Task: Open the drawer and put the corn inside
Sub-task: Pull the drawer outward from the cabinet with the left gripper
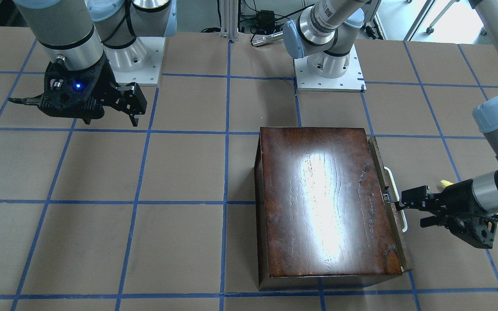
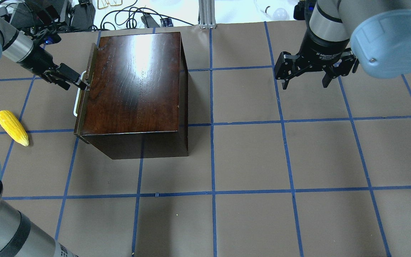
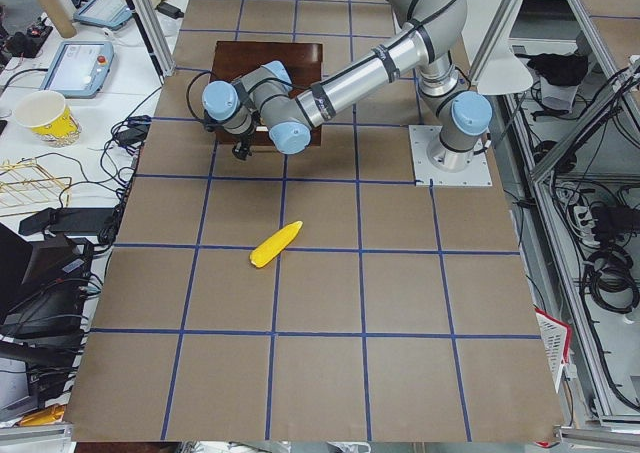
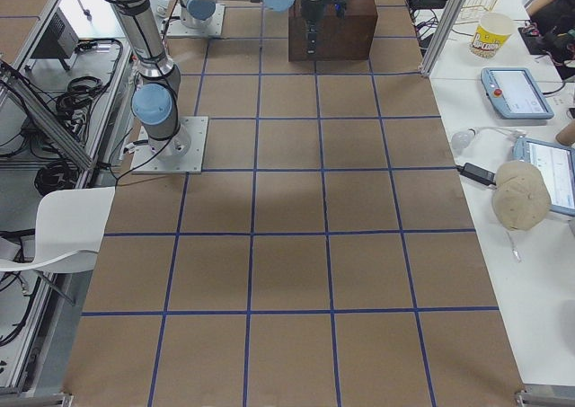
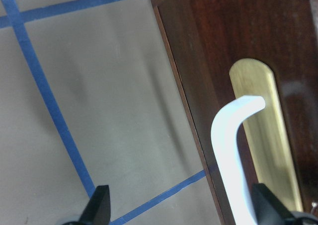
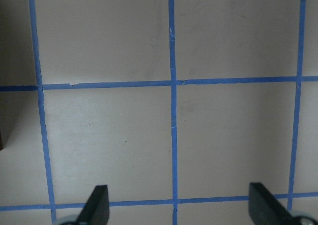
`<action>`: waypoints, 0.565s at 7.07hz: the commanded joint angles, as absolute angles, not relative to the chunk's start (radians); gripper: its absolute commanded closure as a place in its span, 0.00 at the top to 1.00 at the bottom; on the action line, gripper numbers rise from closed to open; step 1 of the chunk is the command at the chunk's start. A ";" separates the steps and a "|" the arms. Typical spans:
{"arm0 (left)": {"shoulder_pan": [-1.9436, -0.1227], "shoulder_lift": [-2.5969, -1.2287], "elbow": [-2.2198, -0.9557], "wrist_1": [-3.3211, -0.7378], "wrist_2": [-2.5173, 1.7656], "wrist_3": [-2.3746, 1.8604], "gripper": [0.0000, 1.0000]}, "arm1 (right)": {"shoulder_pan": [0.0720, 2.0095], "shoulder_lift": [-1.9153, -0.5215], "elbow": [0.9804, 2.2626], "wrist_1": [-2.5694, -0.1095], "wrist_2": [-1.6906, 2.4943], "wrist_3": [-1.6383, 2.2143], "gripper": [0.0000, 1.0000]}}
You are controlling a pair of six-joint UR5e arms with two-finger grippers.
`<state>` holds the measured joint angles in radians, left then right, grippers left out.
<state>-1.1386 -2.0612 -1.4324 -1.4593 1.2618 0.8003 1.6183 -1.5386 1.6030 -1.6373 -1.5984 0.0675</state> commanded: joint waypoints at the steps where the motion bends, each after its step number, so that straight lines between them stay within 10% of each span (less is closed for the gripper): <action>1: -1.138 -2.062 -1.414 -1.460 1.302 0.825 1.00 | 1.618 -1.539 1.603 -1.637 -1.598 0.067 1.00; 4: -1.134 -2.071 -1.408 -1.460 1.312 0.861 1.00 | 1.618 -1.539 1.603 -1.637 -1.598 0.067 1.00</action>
